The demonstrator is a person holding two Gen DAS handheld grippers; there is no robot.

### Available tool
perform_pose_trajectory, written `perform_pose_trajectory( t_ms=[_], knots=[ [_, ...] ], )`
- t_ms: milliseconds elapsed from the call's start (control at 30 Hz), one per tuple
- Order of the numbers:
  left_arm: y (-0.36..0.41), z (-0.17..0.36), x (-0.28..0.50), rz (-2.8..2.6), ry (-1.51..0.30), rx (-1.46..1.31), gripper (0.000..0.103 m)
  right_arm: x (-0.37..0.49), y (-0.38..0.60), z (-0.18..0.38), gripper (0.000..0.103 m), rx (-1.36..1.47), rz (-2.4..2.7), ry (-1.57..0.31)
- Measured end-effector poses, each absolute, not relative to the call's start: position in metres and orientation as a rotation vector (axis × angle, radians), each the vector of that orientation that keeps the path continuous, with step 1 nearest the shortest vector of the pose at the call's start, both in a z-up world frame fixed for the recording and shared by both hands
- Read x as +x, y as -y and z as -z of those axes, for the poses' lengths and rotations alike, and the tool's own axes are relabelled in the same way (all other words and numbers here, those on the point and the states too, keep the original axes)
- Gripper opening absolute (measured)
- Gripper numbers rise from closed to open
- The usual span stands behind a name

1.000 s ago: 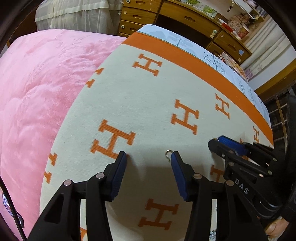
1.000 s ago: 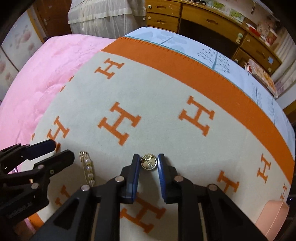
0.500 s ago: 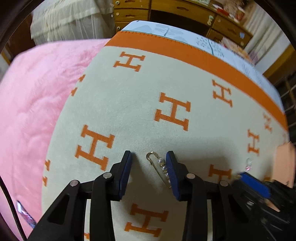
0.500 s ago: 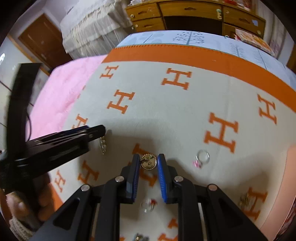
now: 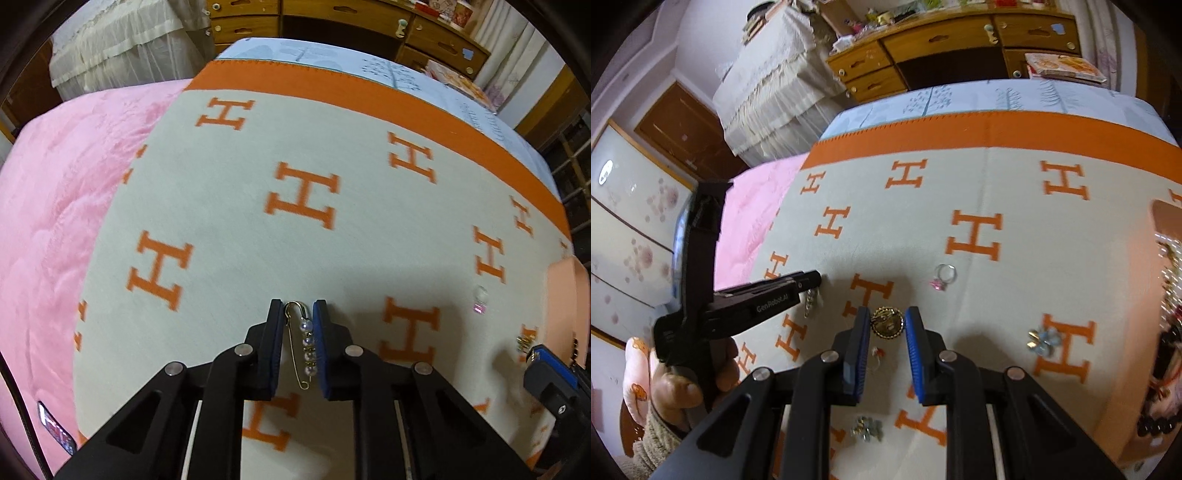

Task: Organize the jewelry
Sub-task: 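Carry the coin pendant and safety pin into the pink tray and open both tools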

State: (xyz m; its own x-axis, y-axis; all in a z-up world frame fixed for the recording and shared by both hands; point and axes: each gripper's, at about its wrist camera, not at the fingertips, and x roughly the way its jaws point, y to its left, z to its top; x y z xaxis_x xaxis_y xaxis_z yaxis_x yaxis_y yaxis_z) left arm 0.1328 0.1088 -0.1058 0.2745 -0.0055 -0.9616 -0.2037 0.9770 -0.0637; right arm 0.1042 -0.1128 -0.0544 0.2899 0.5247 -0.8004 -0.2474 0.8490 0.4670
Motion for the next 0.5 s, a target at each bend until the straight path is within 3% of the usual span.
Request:
perform_pose_trajectory(
  t_ms=[500],
  knots=[
    [0.023, 0.019, 0.122, 0.209, -1.149, -0.100, 0.009, 0.060, 0.246, 0.015, 0.019, 0.416, -0.250, -0.962]
  ],
)
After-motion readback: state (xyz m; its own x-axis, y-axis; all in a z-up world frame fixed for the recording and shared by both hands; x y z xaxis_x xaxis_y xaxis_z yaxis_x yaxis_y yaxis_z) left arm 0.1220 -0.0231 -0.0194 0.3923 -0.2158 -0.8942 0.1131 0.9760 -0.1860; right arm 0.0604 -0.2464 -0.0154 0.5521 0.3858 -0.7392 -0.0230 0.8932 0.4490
